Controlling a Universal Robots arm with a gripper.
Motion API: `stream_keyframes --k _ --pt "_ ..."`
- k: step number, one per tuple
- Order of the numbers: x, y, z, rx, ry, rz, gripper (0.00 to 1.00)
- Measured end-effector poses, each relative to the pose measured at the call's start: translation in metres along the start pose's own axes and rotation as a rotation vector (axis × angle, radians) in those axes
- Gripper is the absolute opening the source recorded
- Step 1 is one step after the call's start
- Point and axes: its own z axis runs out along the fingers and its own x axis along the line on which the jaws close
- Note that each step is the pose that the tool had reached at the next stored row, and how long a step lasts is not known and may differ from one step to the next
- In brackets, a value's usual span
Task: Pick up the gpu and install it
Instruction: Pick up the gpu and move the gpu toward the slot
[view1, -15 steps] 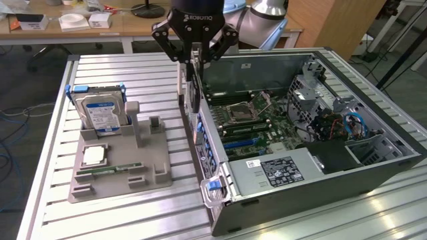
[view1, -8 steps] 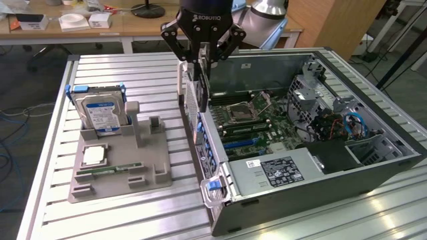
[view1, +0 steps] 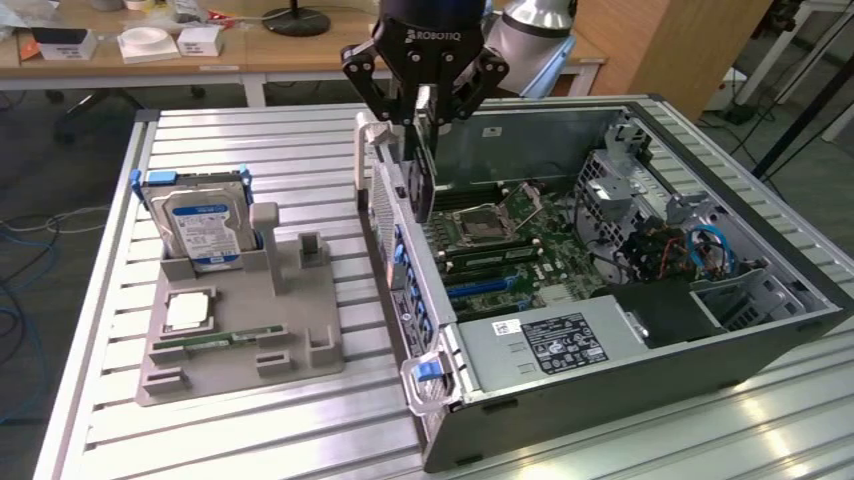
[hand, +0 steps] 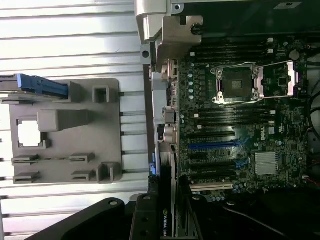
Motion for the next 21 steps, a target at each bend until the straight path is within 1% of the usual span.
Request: stream_keyframes --k 14,21 --pt "-0.02 0.0016 0.0002 0.0 0.0001 0.0 0.26" --pt "-0.028 0.0022 0.0004 0.0 0.0 0.0 0.26"
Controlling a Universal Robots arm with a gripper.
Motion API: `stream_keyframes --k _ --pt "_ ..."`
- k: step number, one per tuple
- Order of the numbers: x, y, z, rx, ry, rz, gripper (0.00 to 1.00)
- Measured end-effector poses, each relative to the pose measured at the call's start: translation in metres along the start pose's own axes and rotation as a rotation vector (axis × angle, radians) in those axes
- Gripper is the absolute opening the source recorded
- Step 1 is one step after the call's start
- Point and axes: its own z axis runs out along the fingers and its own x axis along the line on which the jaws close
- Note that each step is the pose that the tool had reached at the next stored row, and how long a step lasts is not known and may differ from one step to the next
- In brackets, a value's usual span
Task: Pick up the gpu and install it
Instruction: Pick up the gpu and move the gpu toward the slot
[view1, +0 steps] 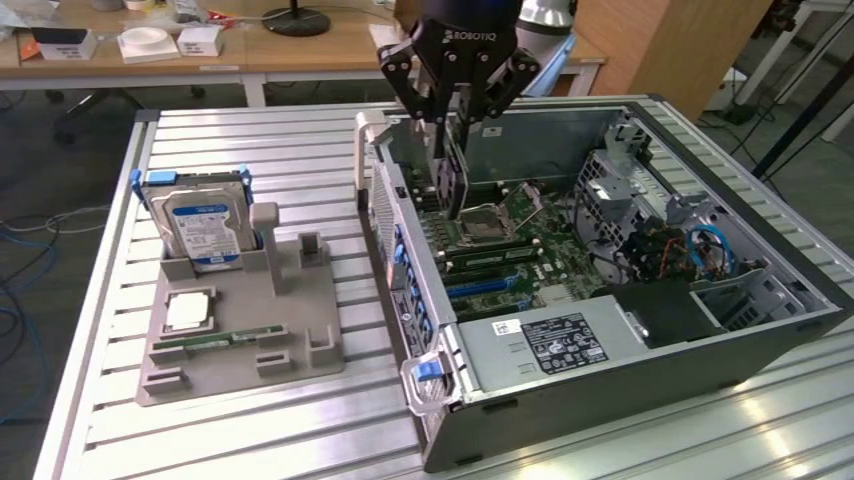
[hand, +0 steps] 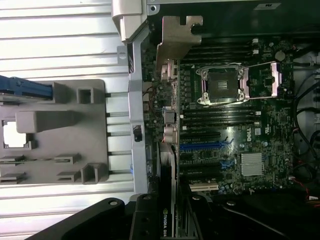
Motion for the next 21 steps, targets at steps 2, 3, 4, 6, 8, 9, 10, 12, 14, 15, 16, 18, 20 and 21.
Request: stream_keyframes --k 2,3,4,6,8,9,10,12,14,15,16,18,20,21 --pt "-0.002 0.0002 0.0 0.0 0.0 0.0 0.26" --pt "-0.003 0.0002 0.0 0.0001 0.0 0.0 0.26" --pt "-0.004 0.0003 0.0 0.0001 0.0 0.0 0.26" --pt "-0.006 0.0005 0.0 0.0001 0.0 0.0 0.26" --pt "-0.008 0.0006 0.0001 0.0001 0.0 0.0 0.26" --pt "-0.009 0.0007 0.0001 0.0 -0.0001 0.0 0.26" --pt "-0.01 0.0008 0.0001 0.0 0.0 0.0 0.26" --pt "-0.014 0.0011 0.0002 0.0 0.0 0.0 0.26" --pt "-0.019 0.0016 0.0002 0.0001 0.0 0.0 0.26" --pt "-0.022 0.0018 0.0002 0.0001 0.0 0.0 0.26" --pt "-0.024 0.002 0.0003 0.0 0.0 0.0 0.26" --pt "-0.029 0.0023 0.0004 0.0 0.0 0.0 0.26" --pt "-0.033 0.0027 0.0004 0.0 0.0 0.0 0.26" --pt "-0.035 0.0028 0.0004 0.0001 0.0 0.0 0.26"
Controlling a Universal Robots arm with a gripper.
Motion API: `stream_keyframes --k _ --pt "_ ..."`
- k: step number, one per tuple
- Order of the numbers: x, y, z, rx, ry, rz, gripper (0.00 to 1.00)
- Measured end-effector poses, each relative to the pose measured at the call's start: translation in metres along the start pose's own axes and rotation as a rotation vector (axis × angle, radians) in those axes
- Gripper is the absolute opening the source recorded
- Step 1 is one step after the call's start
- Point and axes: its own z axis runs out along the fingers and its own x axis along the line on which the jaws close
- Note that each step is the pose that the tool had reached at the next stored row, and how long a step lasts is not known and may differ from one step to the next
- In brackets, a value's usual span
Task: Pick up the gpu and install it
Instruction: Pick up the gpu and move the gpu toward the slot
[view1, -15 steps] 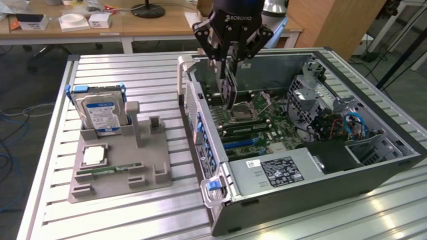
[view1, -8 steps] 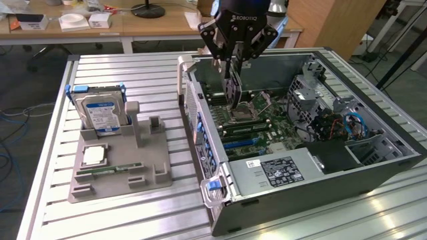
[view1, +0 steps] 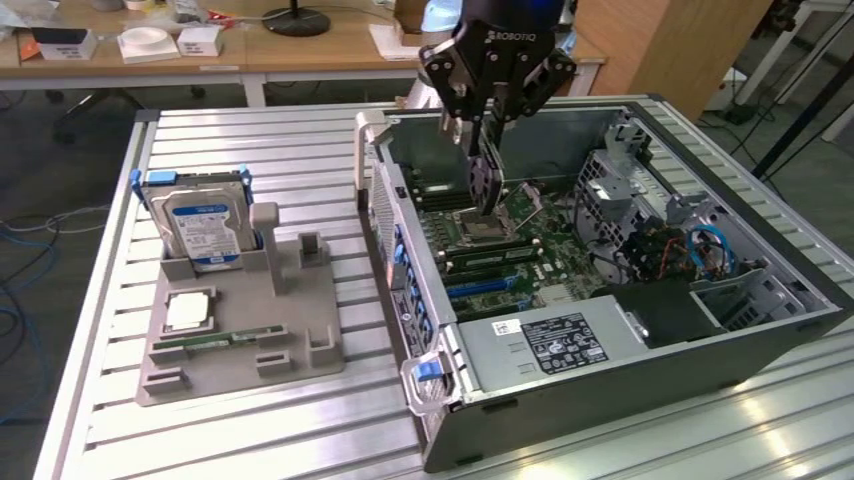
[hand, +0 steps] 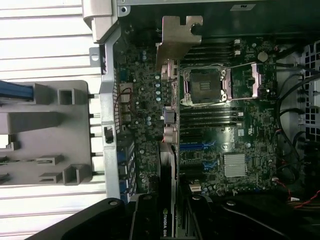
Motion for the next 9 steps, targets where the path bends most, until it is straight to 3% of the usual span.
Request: stream_keyframes --k 9 --pt "-0.0061 0.0006 0.0002 -0.0002 -0.0002 0.0 0.26"
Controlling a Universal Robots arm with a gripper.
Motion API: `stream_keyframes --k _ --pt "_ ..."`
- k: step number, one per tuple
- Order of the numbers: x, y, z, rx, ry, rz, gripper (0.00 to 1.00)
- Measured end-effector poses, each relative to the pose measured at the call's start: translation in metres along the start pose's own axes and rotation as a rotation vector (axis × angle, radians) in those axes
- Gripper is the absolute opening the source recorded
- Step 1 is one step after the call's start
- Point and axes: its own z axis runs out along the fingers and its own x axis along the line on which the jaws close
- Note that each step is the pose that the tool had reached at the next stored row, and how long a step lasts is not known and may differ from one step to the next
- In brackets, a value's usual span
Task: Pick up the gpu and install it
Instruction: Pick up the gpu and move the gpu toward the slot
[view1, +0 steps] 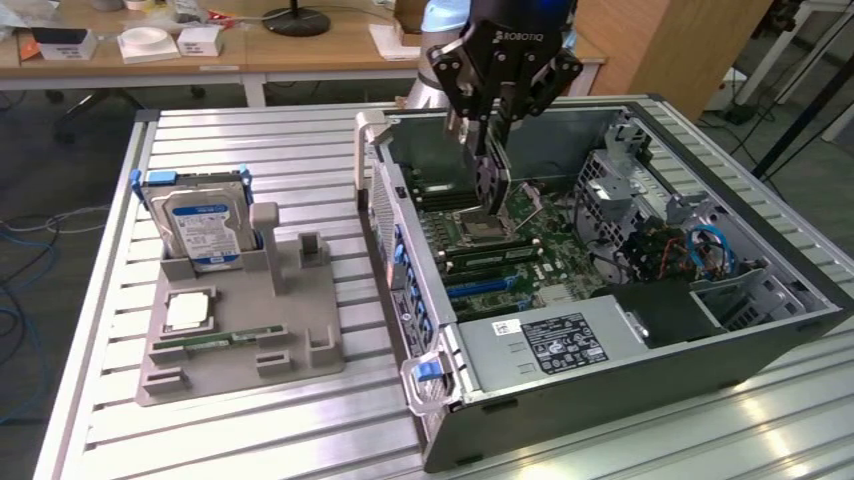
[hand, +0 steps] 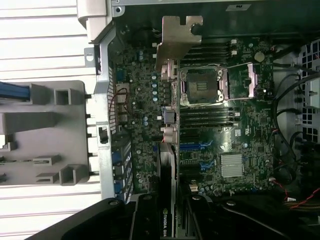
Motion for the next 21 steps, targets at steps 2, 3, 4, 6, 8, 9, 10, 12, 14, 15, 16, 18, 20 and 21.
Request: stream_keyframes --k 2,3,4,6,8,9,10,12,14,15,16,18,20,21 --pt "-0.004 0.0003 -0.0001 0.0002 0.0002 0.0 0.26" --pt "-0.007 0.0005 0.0 0.0001 0.0001 0.0 0.26" --pt "-0.009 0.0007 0.0001 0.0001 0.0001 -0.002 0.26" --pt "-0.013 0.001 0.0001 0.0 0.0002 -0.009 0.26" --pt "-0.016 0.0012 0.0002 0.0 0.0003 -0.016 0.26" --pt "-0.018 0.0014 0.0002 -0.0002 0.0003 -0.02 0.26" --pt "-0.02 0.0016 0.0002 -0.0002 0.0004 -0.023 0.26" --pt "-0.024 0.0019 0.0003 -0.0002 0.0005 -0.028 0.26" --pt "-0.028 0.0022 0.0003 -0.0003 0.0005 -0.033 0.26" --pt "-0.03 0.0023 0.0004 -0.0003 0.0005 -0.036 0.26" --pt "-0.032 0.0025 0.0004 -0.0003 0.0006 -0.038 0.26" --pt "-0.036 0.0028 0.0005 -0.0004 0.0006 -0.042 0.26" --pt "-0.039 0.0031 0.0005 -0.0005 0.0007 -0.046 0.26" --pt "-0.041 0.0032 0.0006 -0.0005 0.0007 -0.047 0.26"
